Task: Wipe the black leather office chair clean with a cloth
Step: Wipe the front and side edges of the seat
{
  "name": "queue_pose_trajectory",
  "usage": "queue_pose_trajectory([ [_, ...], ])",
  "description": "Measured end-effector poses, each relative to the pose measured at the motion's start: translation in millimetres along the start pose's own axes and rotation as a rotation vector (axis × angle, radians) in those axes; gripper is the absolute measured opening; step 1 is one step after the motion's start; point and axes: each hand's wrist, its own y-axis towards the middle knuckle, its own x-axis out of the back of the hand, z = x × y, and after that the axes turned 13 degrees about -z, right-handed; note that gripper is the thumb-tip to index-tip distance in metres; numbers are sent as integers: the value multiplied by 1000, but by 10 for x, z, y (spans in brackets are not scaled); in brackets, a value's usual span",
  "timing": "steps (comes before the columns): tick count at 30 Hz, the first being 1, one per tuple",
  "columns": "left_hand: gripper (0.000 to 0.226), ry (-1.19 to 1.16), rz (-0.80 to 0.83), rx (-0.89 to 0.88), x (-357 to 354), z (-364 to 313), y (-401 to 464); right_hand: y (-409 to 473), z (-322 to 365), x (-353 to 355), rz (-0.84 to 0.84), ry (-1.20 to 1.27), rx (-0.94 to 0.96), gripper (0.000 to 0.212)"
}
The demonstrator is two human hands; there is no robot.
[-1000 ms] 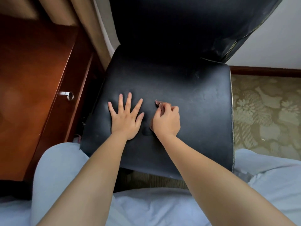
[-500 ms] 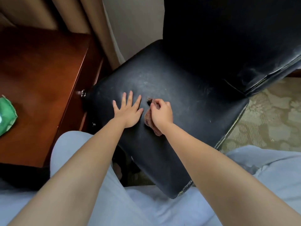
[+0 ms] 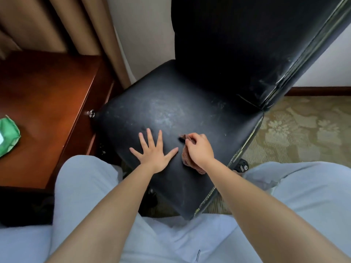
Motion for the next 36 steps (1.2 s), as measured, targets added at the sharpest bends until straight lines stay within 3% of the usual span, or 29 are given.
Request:
queue_pose_trajectory([
  [23,90,78,0,-113,189,67,747,589,186,-254,-55,-59,18,27],
  [30,75,145,1,-162,292,1,576,315,155,-76,-77,-63,254,24],
  [33,67,124,44,-269,292,28,309,79,47,99,-78,-203,555,26],
  [36,65,78,71,-279,244,87,63,-144,-98,241,40,-344,892,29],
])
